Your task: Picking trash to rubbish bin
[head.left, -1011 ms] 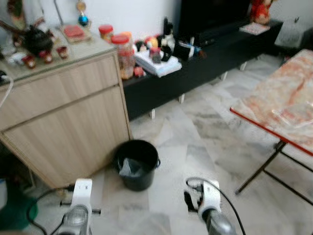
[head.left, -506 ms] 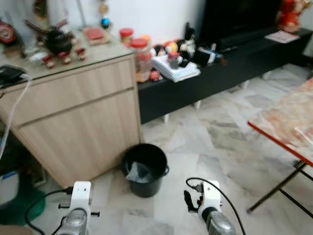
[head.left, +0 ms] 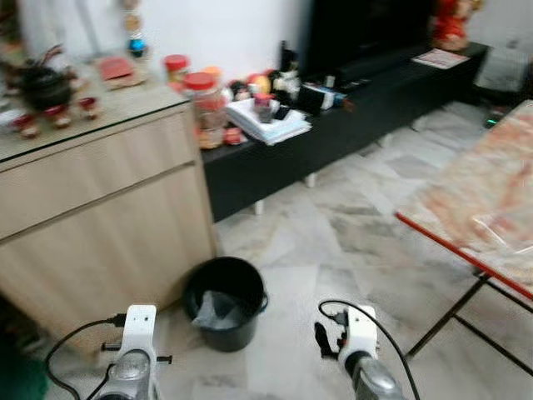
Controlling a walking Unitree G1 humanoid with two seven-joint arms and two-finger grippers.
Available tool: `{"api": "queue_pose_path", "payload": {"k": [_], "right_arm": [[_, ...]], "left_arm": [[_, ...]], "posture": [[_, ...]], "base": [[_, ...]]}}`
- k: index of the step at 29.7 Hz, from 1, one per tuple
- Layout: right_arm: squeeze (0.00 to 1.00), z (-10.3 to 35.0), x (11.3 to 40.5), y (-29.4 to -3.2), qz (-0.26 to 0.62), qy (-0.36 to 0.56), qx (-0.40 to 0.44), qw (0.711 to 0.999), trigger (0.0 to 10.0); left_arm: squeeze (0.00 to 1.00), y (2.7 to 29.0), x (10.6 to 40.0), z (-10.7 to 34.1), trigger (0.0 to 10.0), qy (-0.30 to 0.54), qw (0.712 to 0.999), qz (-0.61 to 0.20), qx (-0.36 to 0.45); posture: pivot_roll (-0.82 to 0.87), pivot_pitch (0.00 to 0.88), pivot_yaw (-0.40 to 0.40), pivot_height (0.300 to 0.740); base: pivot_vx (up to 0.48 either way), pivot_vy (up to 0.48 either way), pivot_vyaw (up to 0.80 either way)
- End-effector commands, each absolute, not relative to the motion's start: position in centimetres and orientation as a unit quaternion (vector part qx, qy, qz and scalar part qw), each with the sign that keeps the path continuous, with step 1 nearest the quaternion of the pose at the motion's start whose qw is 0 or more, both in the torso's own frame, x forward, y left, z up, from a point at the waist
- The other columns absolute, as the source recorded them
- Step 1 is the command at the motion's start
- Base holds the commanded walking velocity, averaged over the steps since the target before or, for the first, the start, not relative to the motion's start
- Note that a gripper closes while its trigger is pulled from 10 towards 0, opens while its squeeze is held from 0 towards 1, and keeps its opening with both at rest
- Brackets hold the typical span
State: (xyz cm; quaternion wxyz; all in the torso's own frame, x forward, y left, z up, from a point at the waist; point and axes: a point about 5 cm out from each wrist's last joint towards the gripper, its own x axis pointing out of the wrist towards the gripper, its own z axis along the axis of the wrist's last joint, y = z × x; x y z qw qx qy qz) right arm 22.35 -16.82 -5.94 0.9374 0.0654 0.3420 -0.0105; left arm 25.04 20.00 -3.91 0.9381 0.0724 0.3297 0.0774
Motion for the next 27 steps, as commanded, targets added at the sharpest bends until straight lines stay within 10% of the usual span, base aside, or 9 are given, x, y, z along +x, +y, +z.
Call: {"api": "queue_pose_path", "payload": {"k": [1,27], "right_arm": [[0.00,-5.5,23.1,-15.5,0.004,0.331,0.074,0.941,10.0],[0.00,-5.5,23.1,-15.2,0.012,0.331,0.074,0.941,10.0]], "left_arm": [[0.00,21.5,24.9,-3.7,10.0,0.330,0.936,0.096,0.080],[0.00,21.9,27.3,-1.5,10.0,0.273,0.952,0.113,0.084]], "posture": [[0.02,0.000,-0.006,0.740],[0.02,0.000,-0.002,0.740]], "base": [[0.319,0.000,0.00],[0.318,0.000,0.00]]}}
